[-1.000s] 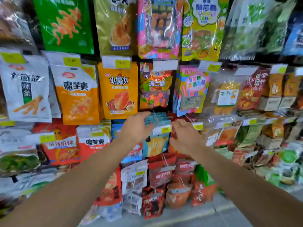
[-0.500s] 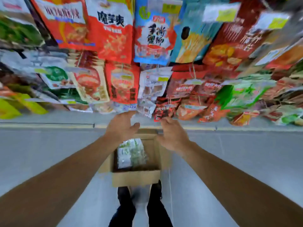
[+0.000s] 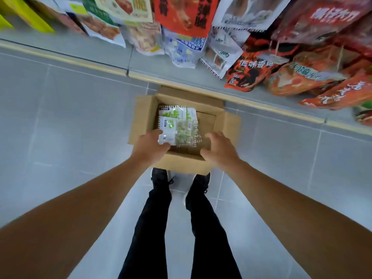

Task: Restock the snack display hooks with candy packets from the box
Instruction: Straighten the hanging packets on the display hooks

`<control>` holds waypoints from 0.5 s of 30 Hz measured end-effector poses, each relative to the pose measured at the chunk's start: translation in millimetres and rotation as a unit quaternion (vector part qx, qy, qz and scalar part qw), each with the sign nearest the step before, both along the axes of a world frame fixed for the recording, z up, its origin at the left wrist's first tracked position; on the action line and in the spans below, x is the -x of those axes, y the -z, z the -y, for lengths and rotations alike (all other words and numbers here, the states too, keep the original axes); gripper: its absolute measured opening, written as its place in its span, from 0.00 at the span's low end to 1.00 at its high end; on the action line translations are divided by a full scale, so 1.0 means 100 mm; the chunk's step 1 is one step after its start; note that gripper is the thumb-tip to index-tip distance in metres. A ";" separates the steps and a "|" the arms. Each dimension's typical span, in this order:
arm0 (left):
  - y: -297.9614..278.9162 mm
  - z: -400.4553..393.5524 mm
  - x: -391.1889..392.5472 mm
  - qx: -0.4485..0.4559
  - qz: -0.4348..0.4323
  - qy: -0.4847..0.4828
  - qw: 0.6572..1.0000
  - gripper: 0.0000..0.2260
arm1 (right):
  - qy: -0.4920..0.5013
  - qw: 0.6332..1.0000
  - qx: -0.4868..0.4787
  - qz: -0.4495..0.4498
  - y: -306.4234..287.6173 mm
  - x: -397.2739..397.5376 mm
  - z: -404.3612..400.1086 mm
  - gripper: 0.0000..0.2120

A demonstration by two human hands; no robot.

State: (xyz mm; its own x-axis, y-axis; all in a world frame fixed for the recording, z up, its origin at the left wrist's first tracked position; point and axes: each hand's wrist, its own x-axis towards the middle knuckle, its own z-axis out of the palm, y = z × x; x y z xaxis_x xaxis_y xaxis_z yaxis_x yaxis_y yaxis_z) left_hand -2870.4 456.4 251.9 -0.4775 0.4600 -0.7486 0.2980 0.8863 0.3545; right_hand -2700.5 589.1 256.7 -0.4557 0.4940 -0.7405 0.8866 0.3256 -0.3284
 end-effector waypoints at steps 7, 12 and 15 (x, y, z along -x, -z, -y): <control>1.26 0.01 0.09 0.017 0.019 -0.091 0.996 0.19 | 0.000 0.998 0.055 0.035 1.48 0.12 -0.11 0.25; 2.29 -0.04 0.19 0.027 0.020 -0.101 0.994 0.12 | 0.018 0.996 0.069 0.049 2.59 0.23 -0.19 0.25; 2.91 -0.08 0.27 0.037 0.017 -0.111 0.993 0.17 | 0.068 0.993 0.082 0.052 3.23 0.26 -0.20 0.26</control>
